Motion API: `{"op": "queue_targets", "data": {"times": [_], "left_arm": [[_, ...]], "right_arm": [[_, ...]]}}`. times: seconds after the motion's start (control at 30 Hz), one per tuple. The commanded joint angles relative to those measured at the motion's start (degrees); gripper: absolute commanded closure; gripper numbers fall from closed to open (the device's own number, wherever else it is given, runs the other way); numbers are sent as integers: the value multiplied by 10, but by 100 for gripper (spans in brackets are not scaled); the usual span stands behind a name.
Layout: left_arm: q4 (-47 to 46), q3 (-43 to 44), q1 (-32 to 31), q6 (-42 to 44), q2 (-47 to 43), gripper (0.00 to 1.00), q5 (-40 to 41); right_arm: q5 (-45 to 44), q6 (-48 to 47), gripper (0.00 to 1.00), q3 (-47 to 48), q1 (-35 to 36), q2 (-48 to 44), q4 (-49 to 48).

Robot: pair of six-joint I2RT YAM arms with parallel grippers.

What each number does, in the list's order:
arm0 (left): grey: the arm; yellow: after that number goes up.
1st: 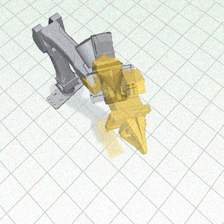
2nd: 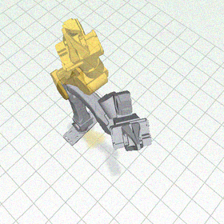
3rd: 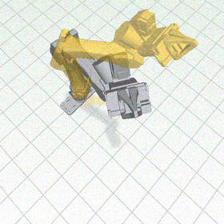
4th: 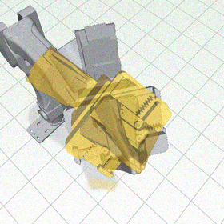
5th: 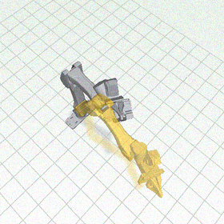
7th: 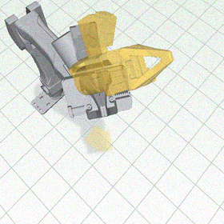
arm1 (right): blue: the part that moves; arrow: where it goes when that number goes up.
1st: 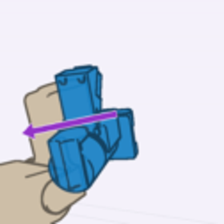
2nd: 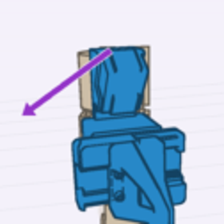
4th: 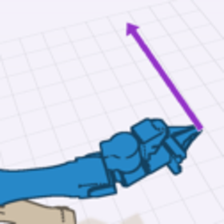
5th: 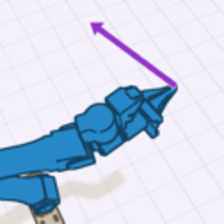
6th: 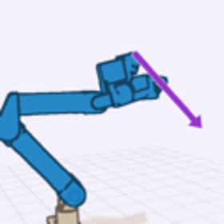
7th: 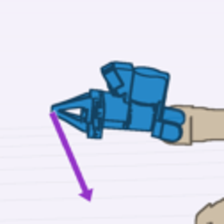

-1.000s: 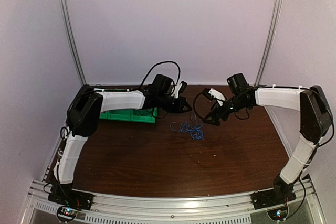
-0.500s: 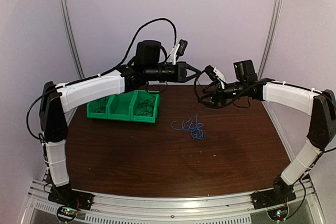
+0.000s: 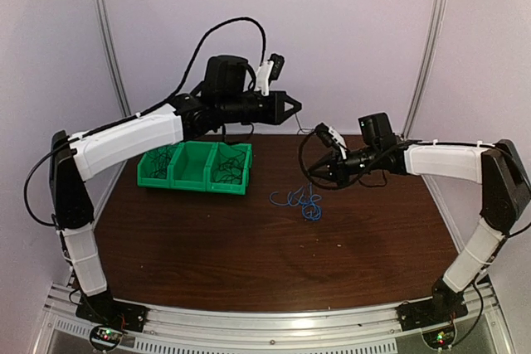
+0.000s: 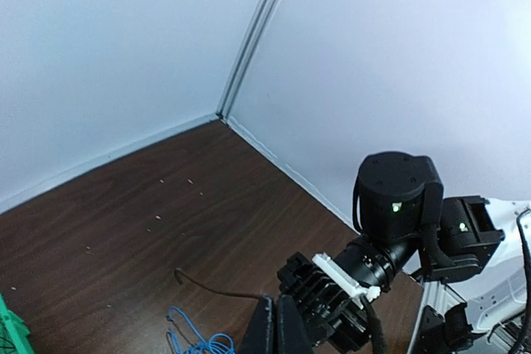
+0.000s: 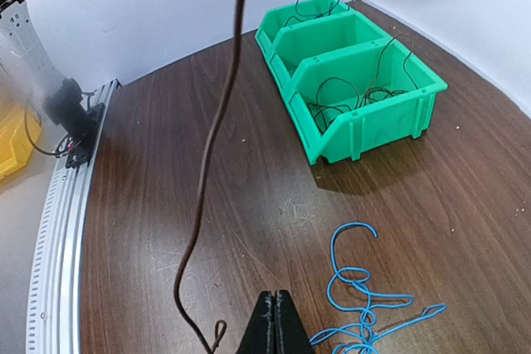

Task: Untangle the cables

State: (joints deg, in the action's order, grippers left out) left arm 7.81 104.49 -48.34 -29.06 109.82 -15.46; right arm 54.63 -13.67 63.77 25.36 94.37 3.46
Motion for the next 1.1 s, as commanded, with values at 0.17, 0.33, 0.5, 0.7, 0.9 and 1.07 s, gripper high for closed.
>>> {"op": "queue_targets", "data": {"times": [0.17, 0.33, 0.5, 0.7, 0.9, 1.07], "left_arm": [[4, -62, 37, 67, -122, 100, 182], [19, -84, 67, 77, -151, 100, 188], [40, -88, 91, 84, -152, 100, 161], [61, -65, 122, 101, -135, 100, 133], [80, -23, 149, 118, -123, 100, 133], [96, 10, 162, 131, -116, 100, 141]], "right_arm": [[-5, -5, 100, -47, -3, 19, -6], [7, -3, 99, -35, -6, 32, -5], [96, -29, 53, 36, -7, 28, 72], [60, -92, 41, 128, -16, -1, 196], [0, -124, 39, 85, -47, -48, 227], [-8, -109, 39, -14, -69, -87, 158]]}}
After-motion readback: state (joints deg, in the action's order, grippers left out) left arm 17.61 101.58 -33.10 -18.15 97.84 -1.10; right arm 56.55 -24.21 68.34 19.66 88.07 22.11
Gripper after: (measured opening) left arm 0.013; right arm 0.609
